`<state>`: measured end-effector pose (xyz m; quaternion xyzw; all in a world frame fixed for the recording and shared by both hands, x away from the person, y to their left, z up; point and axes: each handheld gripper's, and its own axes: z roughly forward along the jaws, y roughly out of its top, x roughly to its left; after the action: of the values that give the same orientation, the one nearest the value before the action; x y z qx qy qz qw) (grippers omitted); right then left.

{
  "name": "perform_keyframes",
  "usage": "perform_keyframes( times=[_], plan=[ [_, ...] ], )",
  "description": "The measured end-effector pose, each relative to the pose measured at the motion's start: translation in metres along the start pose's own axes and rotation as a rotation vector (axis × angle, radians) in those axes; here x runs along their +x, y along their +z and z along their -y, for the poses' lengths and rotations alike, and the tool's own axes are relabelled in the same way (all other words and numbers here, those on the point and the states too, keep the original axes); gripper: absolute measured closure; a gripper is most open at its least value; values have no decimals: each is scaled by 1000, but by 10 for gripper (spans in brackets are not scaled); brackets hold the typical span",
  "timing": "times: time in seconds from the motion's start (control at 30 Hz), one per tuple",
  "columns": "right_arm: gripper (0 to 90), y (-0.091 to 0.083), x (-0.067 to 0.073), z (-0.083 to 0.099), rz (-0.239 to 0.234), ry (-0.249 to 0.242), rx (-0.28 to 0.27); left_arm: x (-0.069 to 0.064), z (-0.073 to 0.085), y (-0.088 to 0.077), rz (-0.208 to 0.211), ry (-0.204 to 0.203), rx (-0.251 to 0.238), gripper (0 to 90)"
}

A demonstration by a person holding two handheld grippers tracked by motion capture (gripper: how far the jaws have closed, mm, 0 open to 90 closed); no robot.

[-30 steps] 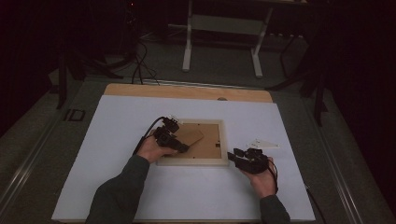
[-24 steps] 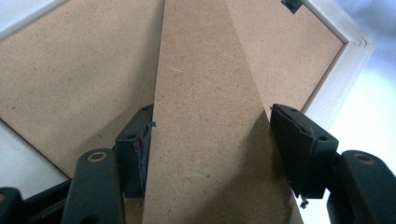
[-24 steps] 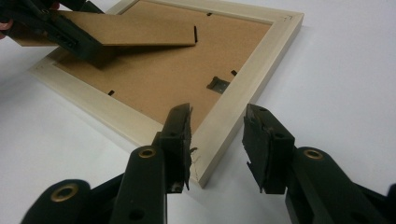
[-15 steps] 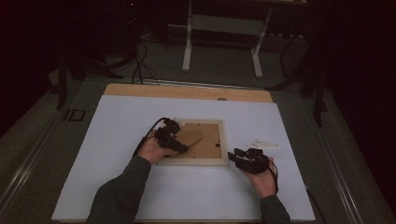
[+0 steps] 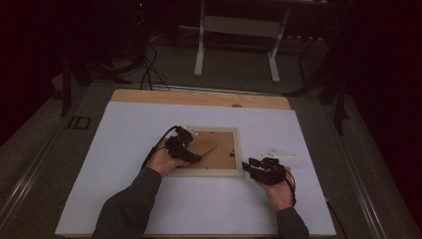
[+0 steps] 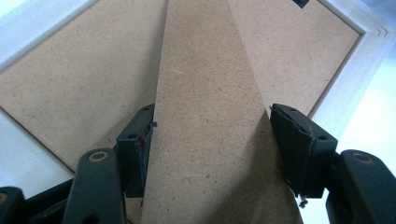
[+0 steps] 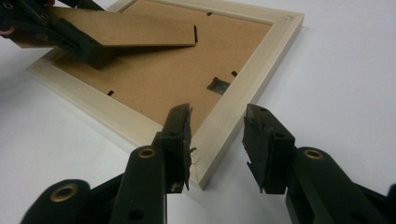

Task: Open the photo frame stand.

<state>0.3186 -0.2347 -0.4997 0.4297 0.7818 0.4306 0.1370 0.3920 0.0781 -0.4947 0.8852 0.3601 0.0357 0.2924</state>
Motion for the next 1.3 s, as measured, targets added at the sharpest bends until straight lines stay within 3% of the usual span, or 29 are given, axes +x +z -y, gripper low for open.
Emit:
perform_keyframes(
  times=[0.23,0.5,0.77,1.3],
  plan=[
    [599,-5,-2,-10,7,-2,-18,-4,0,-1,-28,21,-19,383],
    [592,-14,0,-35,23,-54,-25,-9,0,-4,-65,58,-33,383],
    [572,-15,2,-59,32,-89,-35,-17,0,-8,-98,71,-54,382],
    [563,2,-7,-69,44,-80,23,-31,5,-15,-165,116,-96,382]
  ],
)
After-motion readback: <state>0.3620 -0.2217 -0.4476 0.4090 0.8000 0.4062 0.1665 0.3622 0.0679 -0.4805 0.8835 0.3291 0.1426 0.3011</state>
